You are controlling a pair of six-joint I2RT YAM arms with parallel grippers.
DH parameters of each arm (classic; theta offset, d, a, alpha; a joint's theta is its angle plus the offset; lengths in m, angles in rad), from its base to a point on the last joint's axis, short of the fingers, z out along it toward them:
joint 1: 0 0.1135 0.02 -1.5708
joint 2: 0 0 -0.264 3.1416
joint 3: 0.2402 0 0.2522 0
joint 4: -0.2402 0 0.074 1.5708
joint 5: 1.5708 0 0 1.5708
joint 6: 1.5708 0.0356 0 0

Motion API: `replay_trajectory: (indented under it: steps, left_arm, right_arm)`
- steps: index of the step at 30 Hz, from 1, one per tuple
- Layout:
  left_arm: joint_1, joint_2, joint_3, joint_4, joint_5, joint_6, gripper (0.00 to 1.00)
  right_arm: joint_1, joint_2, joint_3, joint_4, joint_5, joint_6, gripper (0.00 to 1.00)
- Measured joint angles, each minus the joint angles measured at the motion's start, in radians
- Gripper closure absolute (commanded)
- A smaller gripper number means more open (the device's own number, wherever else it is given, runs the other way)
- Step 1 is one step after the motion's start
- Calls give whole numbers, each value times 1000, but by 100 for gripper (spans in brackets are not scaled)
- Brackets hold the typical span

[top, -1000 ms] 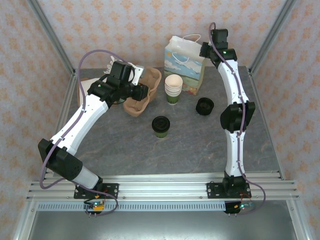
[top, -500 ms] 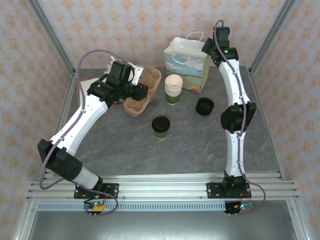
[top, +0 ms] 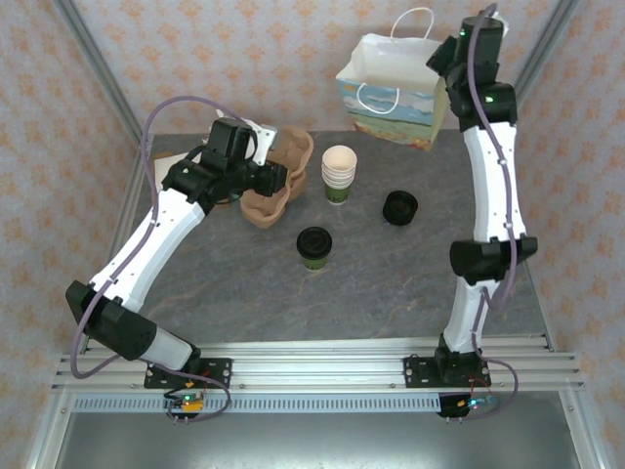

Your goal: Pack the takeout coffee

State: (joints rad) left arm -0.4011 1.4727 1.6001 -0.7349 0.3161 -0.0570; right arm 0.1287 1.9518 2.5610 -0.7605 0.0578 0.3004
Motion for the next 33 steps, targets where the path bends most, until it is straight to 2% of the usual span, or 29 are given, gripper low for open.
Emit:
replay_trajectory:
  steps: [7,15,23,33]
  left_arm:
    - [-17,-62,0,0,23,-22,67]
    - [-25,-129,-11,0,24,-30,67]
    - [-25,-174,-25,-5,16,-33,67]
    - [-25,-181,-6,-81,-44,-31,67]
  right_arm:
    - [-2,-256,-218,-69,-17,-29,100]
    - [-2,-523,-541,-176,-124,-57,100]
    - [-2,-730,-750,-291,-219,-158,100]
    - [7,-851,-887,-410,-464,-232,100]
